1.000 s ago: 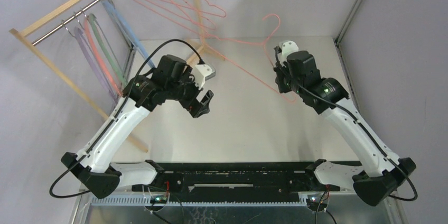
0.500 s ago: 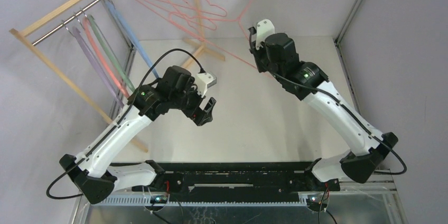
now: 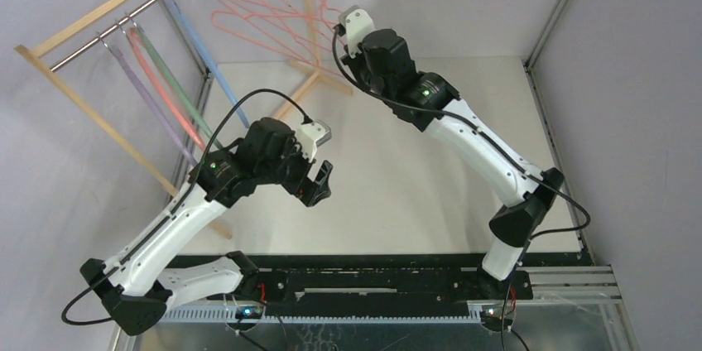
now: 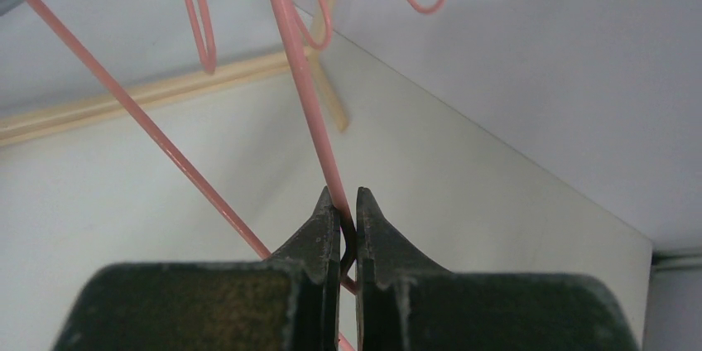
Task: Organize the hangers
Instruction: Pick up the hanger from the clothesline.
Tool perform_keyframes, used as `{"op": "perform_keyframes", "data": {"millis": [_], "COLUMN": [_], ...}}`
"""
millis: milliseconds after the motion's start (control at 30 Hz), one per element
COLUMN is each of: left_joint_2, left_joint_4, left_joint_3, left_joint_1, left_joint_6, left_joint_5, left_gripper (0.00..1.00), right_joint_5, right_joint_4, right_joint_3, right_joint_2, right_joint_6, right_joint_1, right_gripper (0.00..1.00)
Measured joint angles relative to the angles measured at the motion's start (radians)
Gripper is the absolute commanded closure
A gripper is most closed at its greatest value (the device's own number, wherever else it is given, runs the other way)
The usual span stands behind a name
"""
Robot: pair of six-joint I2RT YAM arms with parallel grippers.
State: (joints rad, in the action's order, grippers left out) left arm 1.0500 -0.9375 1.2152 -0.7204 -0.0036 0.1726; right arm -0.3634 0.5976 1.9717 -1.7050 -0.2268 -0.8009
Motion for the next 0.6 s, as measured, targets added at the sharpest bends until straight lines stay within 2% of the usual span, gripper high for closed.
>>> {"op": "perform_keyframes", "data": {"millis": [200, 433, 600], "left_joint_2": [-0.053, -0.106, -0.106], "left_joint_4": [0.007, 0.005, 0.021], "left_joint_3": [-0.076, -0.090, -0.089], "left_joint_1": [-0.009, -0.011, -0.011], "left_joint_6": [-0.027, -0.043, -0.060], "left_joint_5": [-0.009, -0.039, -0.100], "left_gripper": [0.08, 0.07, 0.07], "right_joint_5": [-0.005, -0.061, -0.094], "right_joint_4": [-0.003, -0.025, -0.016], "right_joint_3": [0.127, 0.251, 0.271], "right_joint_2": [-0.128, -0.276, -0.313], "right_joint_6": [-0.022, -0.066, -0.068], "right_joint_1": [-0.018, -0.027, -0.033], "right_gripper": [1.00, 1.00, 1.00]}}
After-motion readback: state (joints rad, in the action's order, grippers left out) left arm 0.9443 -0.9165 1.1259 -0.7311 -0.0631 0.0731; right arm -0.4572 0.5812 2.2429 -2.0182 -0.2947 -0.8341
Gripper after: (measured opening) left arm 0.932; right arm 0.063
